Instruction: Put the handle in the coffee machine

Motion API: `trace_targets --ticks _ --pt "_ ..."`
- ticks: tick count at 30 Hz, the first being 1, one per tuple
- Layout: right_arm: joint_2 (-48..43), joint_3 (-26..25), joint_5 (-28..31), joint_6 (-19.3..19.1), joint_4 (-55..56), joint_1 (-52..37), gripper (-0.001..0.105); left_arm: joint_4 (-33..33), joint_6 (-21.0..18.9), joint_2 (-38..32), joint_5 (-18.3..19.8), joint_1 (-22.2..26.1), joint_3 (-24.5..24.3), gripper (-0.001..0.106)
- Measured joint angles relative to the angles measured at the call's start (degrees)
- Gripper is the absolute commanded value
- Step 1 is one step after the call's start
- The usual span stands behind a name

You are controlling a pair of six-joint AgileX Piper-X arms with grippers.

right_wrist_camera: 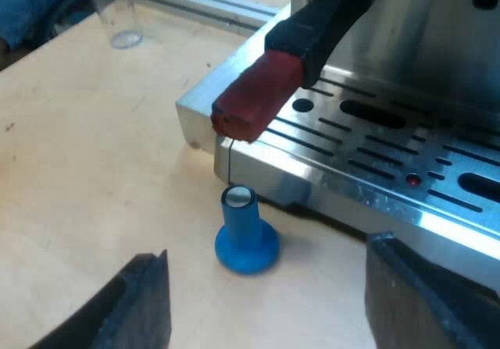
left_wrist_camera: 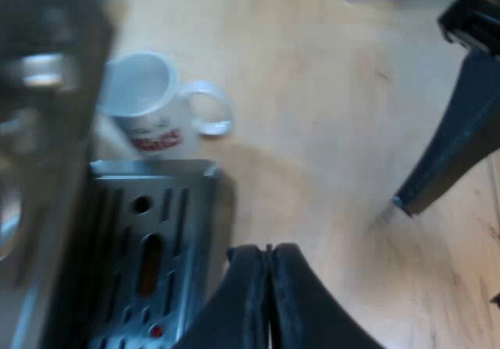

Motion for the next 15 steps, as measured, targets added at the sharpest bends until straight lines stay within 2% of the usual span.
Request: trace_targets --ticks 2,5,7,9,10,11,15 --pt "0.0 -1.7 -1.6 0.0 2.9 -0.8 0.057 0.0 -1.6 -1.9 -0.9 1.4 0.0 0.003" --pt "0.0 -4.1 -4.1 0.0 5.8 -2.2 0.060 0.0 -4.2 -4.5 -2.0 3.5 0.0 0.021" --pt "0.0 -5.1 -5.5 0.0 6.5 -3.0 0.065 0.1 -5.7 -6.2 -2.0 5.1 0.0 0.025" --pt "0.0 -6.7 -8.2 -0.8 6.7 -4.2 0.069 0.4 -6.6 -7.0 -2.0 5.7 0.0 0.051" --pt "0.0 -7.2 -9.4 -1.3 7.0 -4.6 0.071 0.6 -6.9 -7.8 -2.0 6.7 0.0 0.071" --pt "0.0 -7.6 -10.1 -1.8 6.9 -4.8 0.073 1.0 -7.1 -8.3 -2.0 7.4 0.0 0.078" --pt "0.0 -8.8 -13.2 -5.5 7.4 -5.8 0.074 3.0 -7.8 -10.2 -2.0 9.9 0.0 0.078"
